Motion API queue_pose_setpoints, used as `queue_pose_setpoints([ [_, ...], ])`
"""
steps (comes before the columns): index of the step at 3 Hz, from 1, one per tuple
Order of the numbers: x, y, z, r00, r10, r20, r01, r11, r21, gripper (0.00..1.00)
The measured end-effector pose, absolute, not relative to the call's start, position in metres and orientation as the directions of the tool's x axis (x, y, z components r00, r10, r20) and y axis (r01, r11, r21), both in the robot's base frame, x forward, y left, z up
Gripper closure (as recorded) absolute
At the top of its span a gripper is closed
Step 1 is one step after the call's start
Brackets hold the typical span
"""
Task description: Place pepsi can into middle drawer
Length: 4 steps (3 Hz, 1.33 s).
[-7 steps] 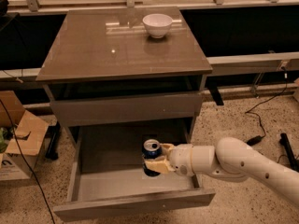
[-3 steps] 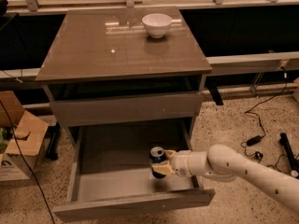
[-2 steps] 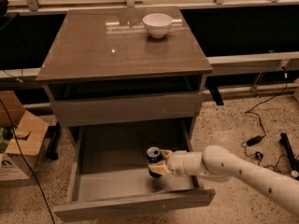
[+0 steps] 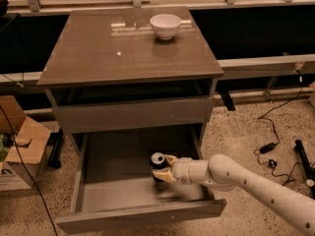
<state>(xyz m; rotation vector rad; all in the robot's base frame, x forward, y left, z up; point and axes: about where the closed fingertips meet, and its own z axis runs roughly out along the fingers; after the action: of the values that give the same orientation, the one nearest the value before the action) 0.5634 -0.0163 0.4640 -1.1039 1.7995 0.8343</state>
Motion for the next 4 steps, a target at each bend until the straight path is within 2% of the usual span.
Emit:
queue_pose_setpoints([
  [1,0.567,-0.014,0.446,-0.242,-0.322,-0.915,-0.914,0.392,0.104,0.75],
  [2,0.563,-0.012,0.429,-0.257,-0.335,-0.906,-0.91,0.4,0.11,0.44],
  [4,0.563,-0.012,0.429,-0.257,-0.335,-0.906,-0.91,0.4,0.11,0.0],
])
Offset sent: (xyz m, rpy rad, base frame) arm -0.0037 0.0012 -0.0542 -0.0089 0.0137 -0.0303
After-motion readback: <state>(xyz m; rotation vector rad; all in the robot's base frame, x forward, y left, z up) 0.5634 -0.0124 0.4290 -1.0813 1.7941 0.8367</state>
